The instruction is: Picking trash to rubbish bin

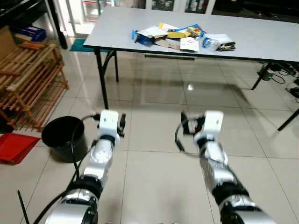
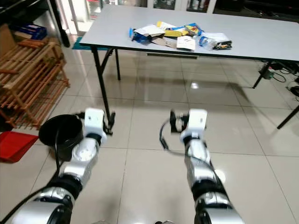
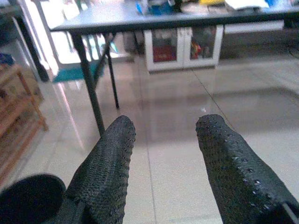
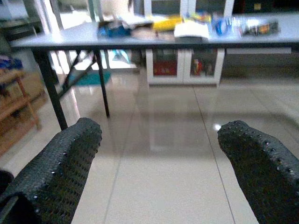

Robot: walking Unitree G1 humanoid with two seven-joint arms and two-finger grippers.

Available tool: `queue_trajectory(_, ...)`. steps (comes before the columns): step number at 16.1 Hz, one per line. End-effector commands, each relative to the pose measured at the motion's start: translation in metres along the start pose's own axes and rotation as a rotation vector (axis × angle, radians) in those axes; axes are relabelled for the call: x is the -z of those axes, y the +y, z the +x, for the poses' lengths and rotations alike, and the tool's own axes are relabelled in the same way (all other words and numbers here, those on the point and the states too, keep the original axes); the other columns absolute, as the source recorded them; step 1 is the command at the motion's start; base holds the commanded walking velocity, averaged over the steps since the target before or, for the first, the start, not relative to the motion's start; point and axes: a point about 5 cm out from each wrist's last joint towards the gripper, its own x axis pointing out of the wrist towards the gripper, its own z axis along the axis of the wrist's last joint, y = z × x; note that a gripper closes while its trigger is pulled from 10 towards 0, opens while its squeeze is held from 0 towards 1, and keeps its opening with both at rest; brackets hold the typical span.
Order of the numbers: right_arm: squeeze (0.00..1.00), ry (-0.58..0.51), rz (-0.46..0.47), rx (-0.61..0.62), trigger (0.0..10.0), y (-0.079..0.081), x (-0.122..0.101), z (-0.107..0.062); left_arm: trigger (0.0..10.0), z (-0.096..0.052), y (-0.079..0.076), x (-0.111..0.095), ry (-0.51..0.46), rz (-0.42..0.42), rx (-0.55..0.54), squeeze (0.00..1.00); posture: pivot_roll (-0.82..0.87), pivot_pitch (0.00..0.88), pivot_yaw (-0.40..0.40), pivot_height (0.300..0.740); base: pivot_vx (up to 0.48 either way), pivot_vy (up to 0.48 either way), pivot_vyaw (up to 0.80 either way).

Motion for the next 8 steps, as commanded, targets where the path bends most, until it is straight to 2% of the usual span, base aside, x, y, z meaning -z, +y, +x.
queue_trajectory(1, 0.0, -0.063, 0.001, 0.006, 10.0, -0.003, -0.021, 0.01, 10.0, 0.009, 0.003, -0.022, -0.083, 0.009, -0.024, 0.0, -0.04, 0.047, -0.063, 0.74, 0.371, 0.0, 0.0)
queue_trajectory(4, 0.0, -0.127, -0.04, -0.019, 10.0, 0.001, -0.045, 0.021, 10.0, 0.016, 0.007, -0.037, -0.126, 0.031, -0.05, 0.0, -0.04, 0.049, -0.069, 0.74, 0.47, 0.0, 0.0)
queue_trajectory(8, 0.0, -0.12, -0.02, -0.009, 10.0, 0.001, -0.044, 0.021, 10.0, 0.015, 0.007, -0.039, -0.138, 0.033, -0.057, 0.0, -0.04, 0.046, -0.072, 0.74, 0.476, 0.0, 0.0)
